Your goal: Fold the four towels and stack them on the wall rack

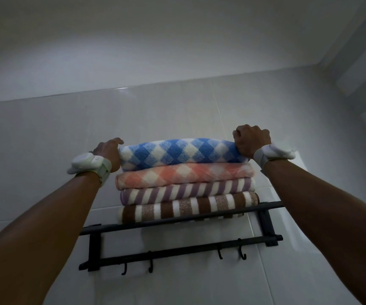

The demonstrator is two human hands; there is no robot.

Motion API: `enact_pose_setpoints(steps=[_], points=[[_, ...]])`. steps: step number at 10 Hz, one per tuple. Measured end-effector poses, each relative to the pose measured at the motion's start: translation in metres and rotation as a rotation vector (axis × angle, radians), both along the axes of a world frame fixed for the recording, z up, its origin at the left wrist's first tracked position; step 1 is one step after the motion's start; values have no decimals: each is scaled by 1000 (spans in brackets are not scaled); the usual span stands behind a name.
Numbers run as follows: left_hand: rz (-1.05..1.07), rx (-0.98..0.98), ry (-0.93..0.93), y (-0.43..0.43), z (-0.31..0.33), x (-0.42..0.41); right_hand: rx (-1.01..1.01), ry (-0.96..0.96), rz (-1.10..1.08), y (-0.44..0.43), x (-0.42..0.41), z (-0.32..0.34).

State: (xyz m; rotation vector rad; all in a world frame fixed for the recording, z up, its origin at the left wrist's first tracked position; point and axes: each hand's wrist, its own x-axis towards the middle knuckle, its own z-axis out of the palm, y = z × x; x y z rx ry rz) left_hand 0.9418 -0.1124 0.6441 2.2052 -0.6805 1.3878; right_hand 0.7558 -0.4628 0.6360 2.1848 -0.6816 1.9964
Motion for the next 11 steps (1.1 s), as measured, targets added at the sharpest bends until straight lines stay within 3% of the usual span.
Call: enact_pose_setpoints(steps=[1,4,6,7,9,10,11], points=[[-1,-85,-2,0,0,-8,-8,25,29,13,-5,-1],[13,-48,-94,-10,-12,-42,-61,200,115,67,-8,-15],[-340,-99,-236,-34,-50,-65,-155,84,238,88,5,-39],[-480,-186,-391,-53,-81,-81,-120,-87,499,101,8,-61],[-745,-180,-276,-73,-110,-103,-146,-219,585,124,0,-85],[-885,-147,-78,-78,-126,-106,-86,-202,657,123,-4,-98],[-1117,-161,154,-78,-140,-115,100,-106,990,121,-11,-112]])
